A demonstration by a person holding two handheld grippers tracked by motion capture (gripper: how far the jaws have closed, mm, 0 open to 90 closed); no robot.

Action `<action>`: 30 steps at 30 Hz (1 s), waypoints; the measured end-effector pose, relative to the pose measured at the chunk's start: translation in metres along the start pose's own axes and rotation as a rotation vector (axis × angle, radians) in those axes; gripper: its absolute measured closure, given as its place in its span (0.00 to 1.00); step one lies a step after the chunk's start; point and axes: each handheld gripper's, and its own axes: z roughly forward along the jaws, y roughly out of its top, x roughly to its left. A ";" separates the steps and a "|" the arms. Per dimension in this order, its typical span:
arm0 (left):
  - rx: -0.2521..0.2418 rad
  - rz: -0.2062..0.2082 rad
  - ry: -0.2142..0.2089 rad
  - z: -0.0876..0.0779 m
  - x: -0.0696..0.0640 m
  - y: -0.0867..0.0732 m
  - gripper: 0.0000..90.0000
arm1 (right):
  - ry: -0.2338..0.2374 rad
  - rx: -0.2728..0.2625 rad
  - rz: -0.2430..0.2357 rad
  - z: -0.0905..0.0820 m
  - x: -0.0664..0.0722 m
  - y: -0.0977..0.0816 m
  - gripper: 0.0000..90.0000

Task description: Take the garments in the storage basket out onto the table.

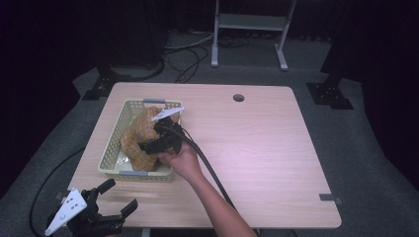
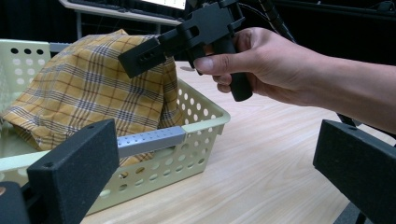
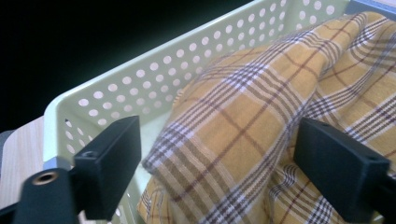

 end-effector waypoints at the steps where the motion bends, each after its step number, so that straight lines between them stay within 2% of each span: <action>1: -0.001 0.000 0.000 0.000 0.000 0.000 0.00 | -0.002 0.001 -0.001 0.000 0.000 0.000 0.22; 8: -0.001 0.000 0.000 0.000 0.000 0.000 0.00 | -0.021 0.010 -0.006 0.001 -0.001 -0.001 0.35; 18: 0.000 0.002 0.000 0.000 0.000 0.000 0.00 | -0.023 0.007 0.001 0.003 -0.003 -0.004 0.53; 25: 0.001 0.002 -0.002 0.001 0.000 0.000 0.00 | -0.027 0.007 -0.011 0.000 -0.002 -0.005 0.66; 30: 0.001 0.002 -0.002 0.001 0.000 0.000 0.00 | -0.020 0.004 0.001 -0.001 -0.004 -0.006 0.71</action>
